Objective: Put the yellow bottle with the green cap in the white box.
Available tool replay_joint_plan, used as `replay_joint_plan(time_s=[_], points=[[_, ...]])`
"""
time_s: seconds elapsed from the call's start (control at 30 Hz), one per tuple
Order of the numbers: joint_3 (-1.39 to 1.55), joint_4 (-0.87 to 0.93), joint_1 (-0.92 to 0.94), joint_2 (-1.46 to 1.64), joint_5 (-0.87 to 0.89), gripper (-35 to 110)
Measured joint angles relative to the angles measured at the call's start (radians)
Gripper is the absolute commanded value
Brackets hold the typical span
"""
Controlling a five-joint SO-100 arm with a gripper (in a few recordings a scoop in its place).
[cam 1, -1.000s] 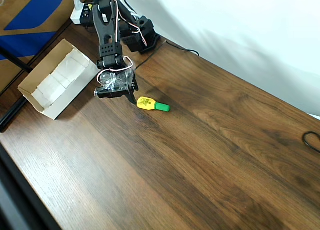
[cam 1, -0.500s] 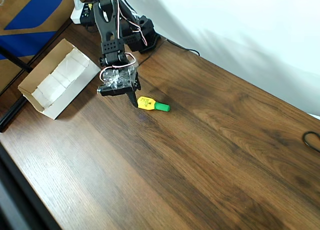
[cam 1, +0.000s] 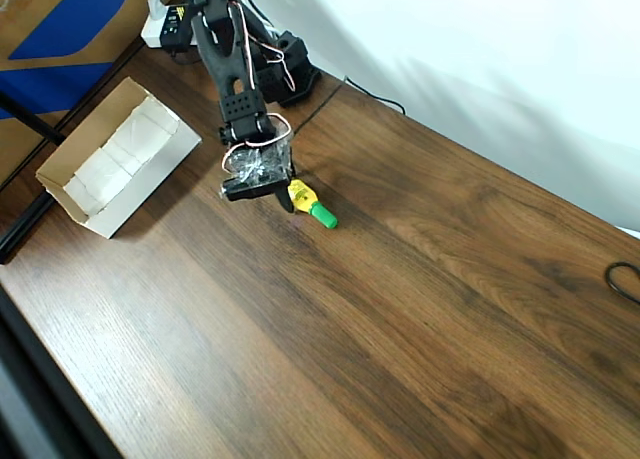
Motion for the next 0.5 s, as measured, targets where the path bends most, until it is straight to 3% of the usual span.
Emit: replay_joint_plan(time_s=[0.5], points=[[-0.028, 0.011, -0.017, 0.000, -0.029, 30]])
